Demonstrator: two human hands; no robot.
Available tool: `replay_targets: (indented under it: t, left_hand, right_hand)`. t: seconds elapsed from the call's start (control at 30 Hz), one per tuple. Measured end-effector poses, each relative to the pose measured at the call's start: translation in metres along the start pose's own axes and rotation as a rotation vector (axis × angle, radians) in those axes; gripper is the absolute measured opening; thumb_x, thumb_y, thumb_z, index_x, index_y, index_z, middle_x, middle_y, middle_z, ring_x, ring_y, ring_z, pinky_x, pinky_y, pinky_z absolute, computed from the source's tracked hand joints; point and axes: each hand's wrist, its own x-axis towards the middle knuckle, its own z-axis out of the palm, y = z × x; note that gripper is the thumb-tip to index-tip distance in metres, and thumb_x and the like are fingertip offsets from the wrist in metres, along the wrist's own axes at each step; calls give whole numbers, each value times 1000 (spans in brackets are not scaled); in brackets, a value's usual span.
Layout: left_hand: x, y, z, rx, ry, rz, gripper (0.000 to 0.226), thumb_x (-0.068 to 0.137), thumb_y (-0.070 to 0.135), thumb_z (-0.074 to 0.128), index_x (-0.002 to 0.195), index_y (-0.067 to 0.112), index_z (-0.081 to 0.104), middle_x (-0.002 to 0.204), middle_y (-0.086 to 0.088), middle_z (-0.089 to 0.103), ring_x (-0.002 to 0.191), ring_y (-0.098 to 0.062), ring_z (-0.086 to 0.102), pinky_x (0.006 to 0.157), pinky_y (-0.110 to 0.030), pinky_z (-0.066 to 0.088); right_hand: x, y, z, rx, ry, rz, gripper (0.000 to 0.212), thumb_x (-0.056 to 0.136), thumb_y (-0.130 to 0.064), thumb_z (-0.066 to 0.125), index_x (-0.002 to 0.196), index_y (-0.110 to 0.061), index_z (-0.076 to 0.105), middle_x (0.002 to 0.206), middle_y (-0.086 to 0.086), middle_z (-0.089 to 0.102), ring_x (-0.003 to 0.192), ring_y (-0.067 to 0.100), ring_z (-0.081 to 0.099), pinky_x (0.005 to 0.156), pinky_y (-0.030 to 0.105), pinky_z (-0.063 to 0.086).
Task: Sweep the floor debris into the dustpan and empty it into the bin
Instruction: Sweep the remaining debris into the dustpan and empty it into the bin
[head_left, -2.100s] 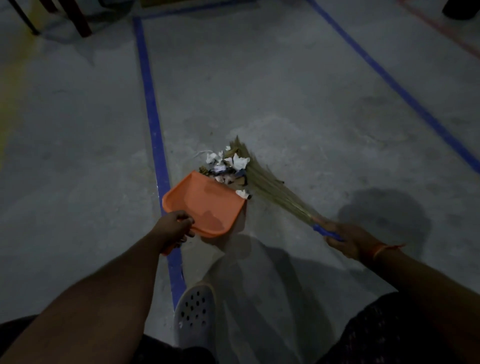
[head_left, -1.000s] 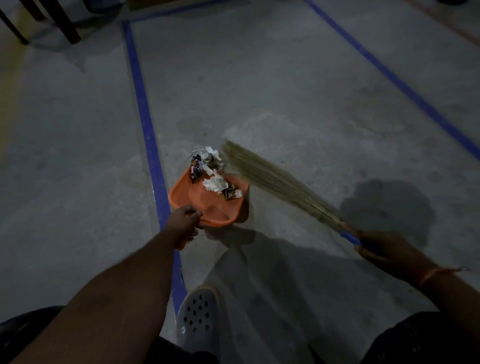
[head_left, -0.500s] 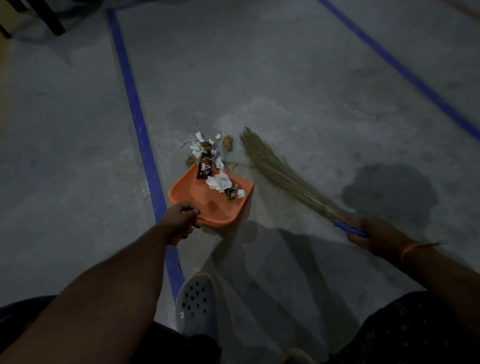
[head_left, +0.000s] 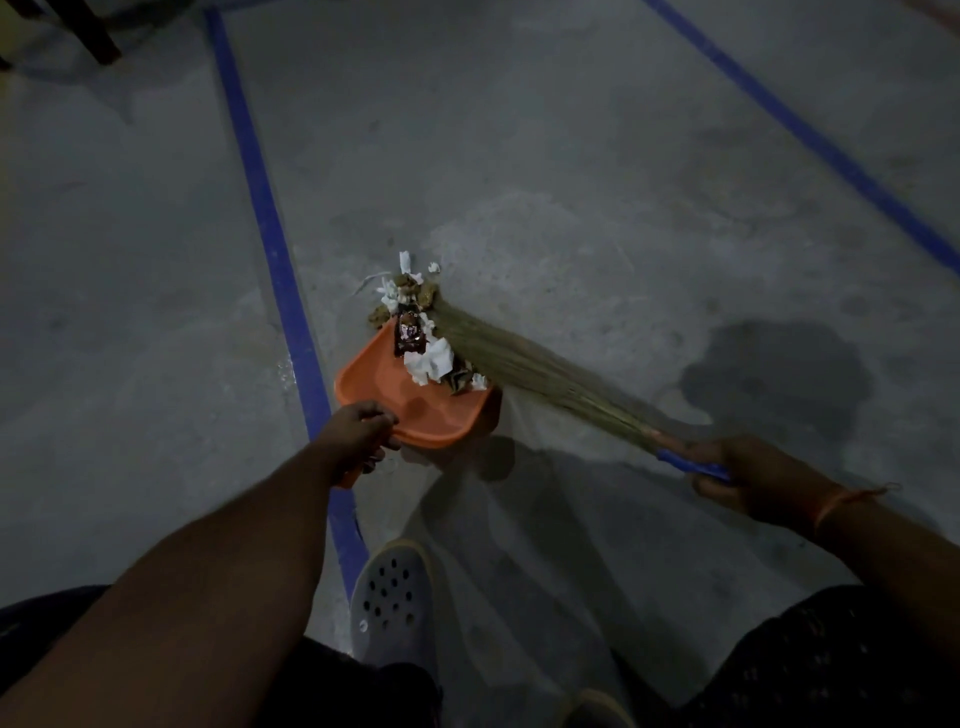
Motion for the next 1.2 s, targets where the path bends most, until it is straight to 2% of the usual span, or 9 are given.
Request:
replay_targets:
  t: [0.07,0.17,0.33,0.5,0.63,0.83,0.93,1.03,1.2]
  left_hand:
    - [0,-3,-2,-9,4,0,16,107,20,51,108,9,63,91,-20,69,58,-20,52,50,-25,40]
    - [-1,-8,-4,-44,9,-2,14,107,18,51,105,10,62,86,-20,68,50,-17,48,47,-22,36]
    - [-5,-13,-6,-57,13,3,15,107,19,52,107,8,62,85,-19,68,51,-17,50,46,-23,37]
    - [-15,-18,-9,-76,29,-6,16,107,20,52,108,7,61,85,-19,67,52,-18,48,46,-23,36]
    - [-19,-30,-18,-92,46,-14,17,106,20,53,108,5,61,82,-17,68,50,-17,49,43,-23,36]
    - [-19,-48,-34,-95,63,-15,16,105,21,55,103,6,62,80,-16,70,48,-16,52,45,-24,38]
    - [-20,-49,-40,-103,65,-15,16,105,20,55,104,6,62,79,-15,71,46,-16,52,45,-23,37]
    - [-19,-52,-46,-107,68,-19,16,106,20,54,105,6,63,82,-17,70,48,-17,52,43,-22,38]
    - [-15,-56,-56,-89,77,-3,14,106,19,53,102,9,63,83,-17,72,47,-14,54,40,-23,40]
  right_hand:
    - [0,5,0,-3,29,26,55,85,-50,49,128,-75,26,86,-8,71,67,8,64,68,28,52]
    - [3,8,-3,35,60,30,38,83,-64,46,117,-78,35,74,4,68,61,18,64,61,35,51]
    - [15,0,-7,19,125,108,34,84,-45,67,115,-33,68,59,-5,60,53,10,57,51,22,40]
    - [28,-7,-12,55,126,171,40,87,-24,70,127,-21,63,69,-16,60,55,0,55,54,15,37]
    - [47,-16,-23,50,135,191,52,89,-24,67,137,-33,49,94,-6,63,68,-7,50,60,9,36]
    - [119,-26,-46,-66,153,120,43,88,-23,68,130,-17,61,81,5,65,60,5,53,56,21,40]
    - [163,-28,-51,-116,139,50,57,89,-31,66,142,-33,46,105,11,71,87,24,67,78,32,51]
    - [197,-33,-58,-208,20,17,57,93,-34,60,145,-33,39,122,14,65,107,32,62,88,32,44]
    - [201,-37,-59,-319,-75,12,54,92,-32,61,143,-36,43,105,16,70,85,28,62,75,26,38]
